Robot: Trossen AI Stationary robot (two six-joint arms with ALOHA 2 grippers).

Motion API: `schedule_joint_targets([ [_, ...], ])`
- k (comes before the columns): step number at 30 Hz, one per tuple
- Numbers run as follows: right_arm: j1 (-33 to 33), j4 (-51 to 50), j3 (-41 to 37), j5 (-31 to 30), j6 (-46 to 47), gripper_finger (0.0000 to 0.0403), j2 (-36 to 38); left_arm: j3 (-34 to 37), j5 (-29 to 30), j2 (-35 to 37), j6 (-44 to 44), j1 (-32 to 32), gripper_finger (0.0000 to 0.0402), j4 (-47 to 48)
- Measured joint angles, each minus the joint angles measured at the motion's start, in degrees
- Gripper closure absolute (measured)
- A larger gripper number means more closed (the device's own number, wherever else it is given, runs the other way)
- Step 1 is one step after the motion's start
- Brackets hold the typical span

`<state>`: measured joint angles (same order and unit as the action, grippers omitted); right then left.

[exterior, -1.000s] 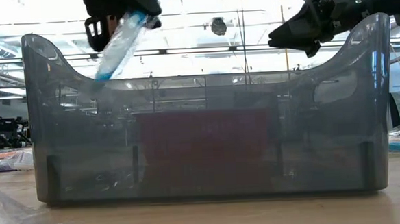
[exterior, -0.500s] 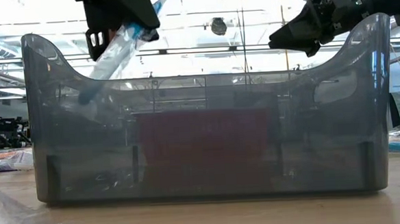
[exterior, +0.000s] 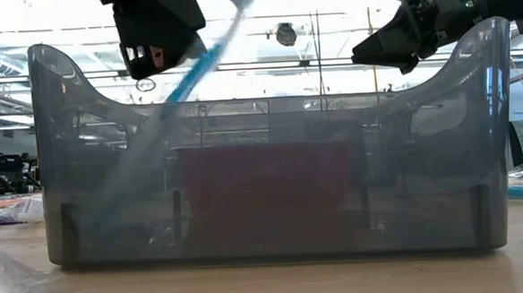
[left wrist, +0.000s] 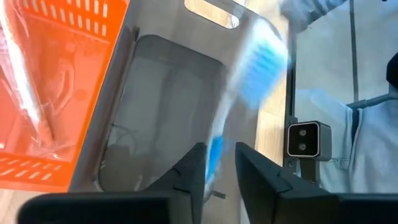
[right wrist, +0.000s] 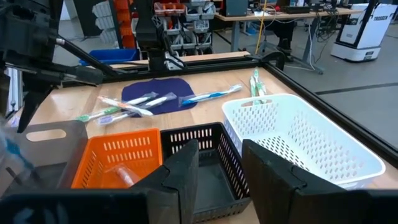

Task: Pick & Place Toothbrushes
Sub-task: Put the top middle blue toothbrush into the black bin, then put the top right blue toothbrush into the black bin

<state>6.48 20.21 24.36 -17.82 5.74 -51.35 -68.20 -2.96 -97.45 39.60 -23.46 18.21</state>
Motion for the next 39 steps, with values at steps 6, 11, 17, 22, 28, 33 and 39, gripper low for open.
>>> schedule_joint_targets([
  [6, 0.0, -0.4, 0.0, 0.0, -0.4, 0.0287, 0.0, 0.0, 0.3, 0.0, -1.2, 0.4, 0.0271, -0.7],
  [11, 0.0, -1.7, 0.0, -0.1, -0.4, 0.0287, 0.0, 0.0, 0.5, 0.0, -4.9, 1.6, 0.0256, -2.8],
  [17, 0.0, -9.4, 0.0, -3.7, 6.5, 0.0287, 0.0, 0.0, 2.5, 0.0, -10.3, 2.7, 0.0254, -5.6],
  [22, -1.3, -19.0, 0.0, -13.6, 13.1, 0.0287, 0.0, 0.0, 7.1, 0.0, -15.3, 5.0, 0.0254, -9.0],
  [28, -8.0, -30.3, 0.0, -18.3, 22.1, 0.0287, 0.0, 0.0, 7.6, 0.0, -19.2, 8.6, 0.0254, -11.5],
  [33, -16.5, -38.4, 0.0, -17.9, 26.5, 0.0287, 0.0, 0.0, 7.7, 0.0, -20.5, 11.3, 0.0254, -12.4],
  [39, -28.8, -42.1, 0.0, -11.1, 23.9, 0.0287, -0.1, 0.0, 7.8, 0.0, -22.2, 14.1, 0.0254, -12.4],
])
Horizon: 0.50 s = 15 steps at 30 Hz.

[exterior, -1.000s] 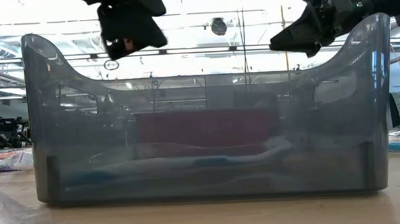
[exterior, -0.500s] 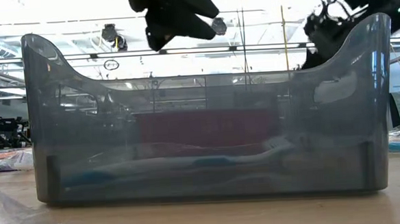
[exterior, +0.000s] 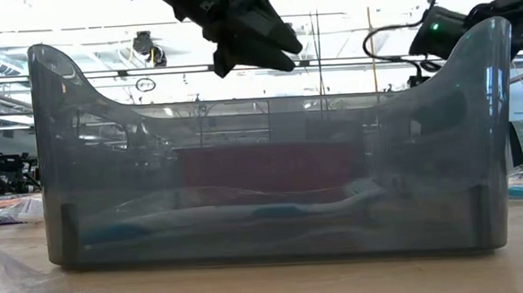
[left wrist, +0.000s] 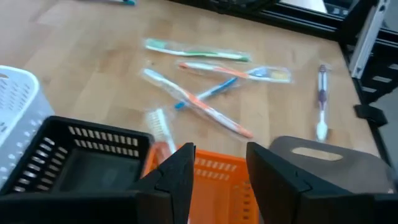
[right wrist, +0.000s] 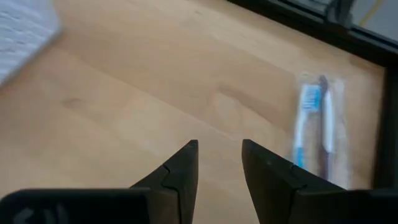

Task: Pick & Place Toothbrushes
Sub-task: Put the top right blue toothbrush into the black bin

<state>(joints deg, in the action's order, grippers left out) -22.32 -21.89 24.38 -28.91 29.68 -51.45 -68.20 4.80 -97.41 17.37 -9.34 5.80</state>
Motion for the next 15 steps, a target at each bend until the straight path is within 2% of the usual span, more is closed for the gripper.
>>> schedule_joint_targets([
  [8, -14.1, -1.2, 0.0, 6.4, -7.5, 0.0287, -2.8, 0.0, -0.2, 0.0, -1.7, 2.0, 0.0254, 0.0],
  [15, -20.6, -0.1, 0.0, 9.7, -12.1, 0.0287, -8.3, 0.0, -0.2, 0.0, -3.5, 3.2, 0.0254, 0.0],
])
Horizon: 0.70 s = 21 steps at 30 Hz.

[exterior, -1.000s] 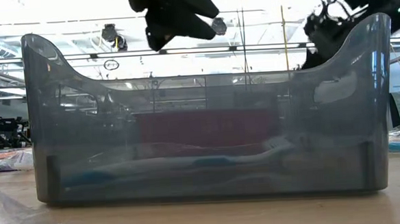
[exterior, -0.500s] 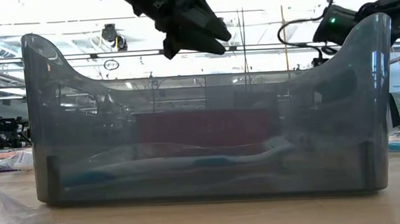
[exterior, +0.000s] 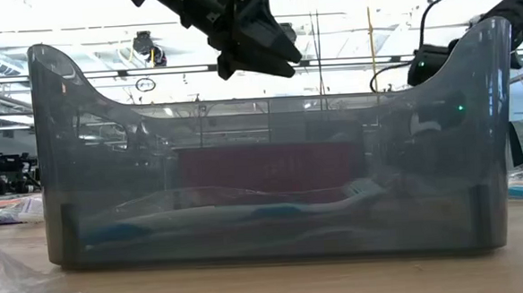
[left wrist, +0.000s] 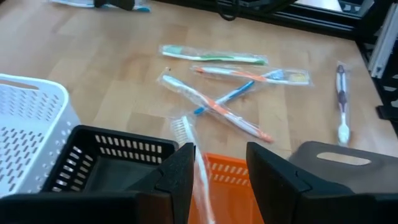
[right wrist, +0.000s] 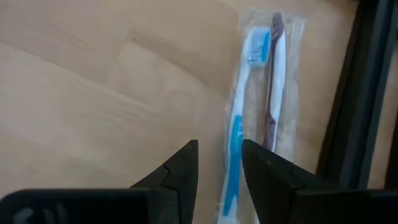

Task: Pick & Place Toothbrushes
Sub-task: Put the top right blue toothbrush into the black bin

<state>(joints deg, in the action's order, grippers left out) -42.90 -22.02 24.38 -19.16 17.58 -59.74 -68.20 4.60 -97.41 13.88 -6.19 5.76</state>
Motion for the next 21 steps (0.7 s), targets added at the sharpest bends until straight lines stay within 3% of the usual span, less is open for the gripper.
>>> schedule_joint_targets([
  [14, -3.6, 3.8, 0.2, 1.2, -3.5, 0.0292, -8.9, 0.0, 0.0, 0.0, -0.9, 1.1, 0.0254, 0.0],
  [17, -3.6, 3.9, 0.3, 1.2, -3.5, 0.0316, -9.4, 0.0, 0.0, 0.0, -1.1, 1.1, 0.0254, 0.0],
  [21, -3.5, 3.8, 0.2, 1.5, -3.4, 0.0380, -9.2, 0.0, 0.0, 0.0, -1.1, 1.1, 0.0254, 0.0],
])
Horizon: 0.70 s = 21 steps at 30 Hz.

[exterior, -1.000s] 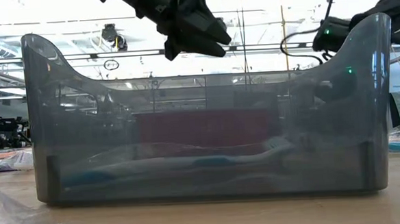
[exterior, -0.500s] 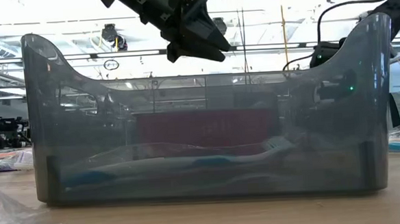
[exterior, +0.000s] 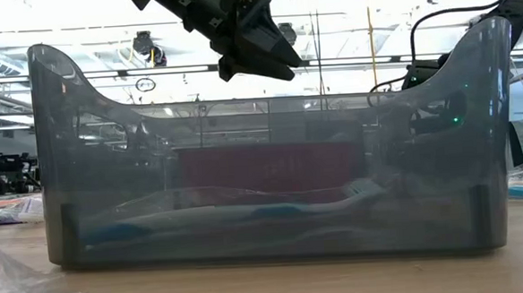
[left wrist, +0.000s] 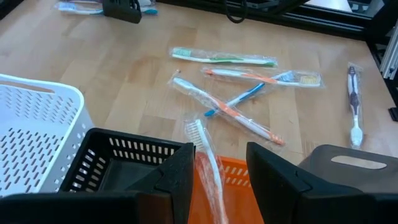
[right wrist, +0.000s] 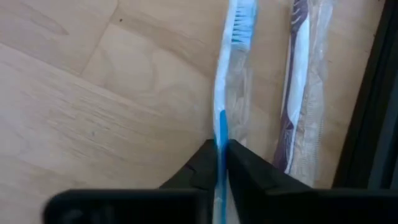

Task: Pick & Place Toothbrushes
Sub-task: Put the top right blue toothbrush into the black bin

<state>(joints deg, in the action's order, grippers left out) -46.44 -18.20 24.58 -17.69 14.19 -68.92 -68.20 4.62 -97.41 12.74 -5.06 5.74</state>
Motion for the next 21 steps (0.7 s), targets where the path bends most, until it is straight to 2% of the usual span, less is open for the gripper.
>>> schedule_joint_targets([
  [11, 1.1, -0.1, 0.6, 0.3, 0.2, 0.0395, 0.9, 0.0, 0.0, 0.0, 0.0, 0.0, 0.0254, 0.0],
  [21, 7.2, 7.5, 1.9, 10.0, -0.4, 0.0397, 11.0, 0.0, 0.0, 0.0, 1.3, 0.0, 0.0254, -0.2],
])
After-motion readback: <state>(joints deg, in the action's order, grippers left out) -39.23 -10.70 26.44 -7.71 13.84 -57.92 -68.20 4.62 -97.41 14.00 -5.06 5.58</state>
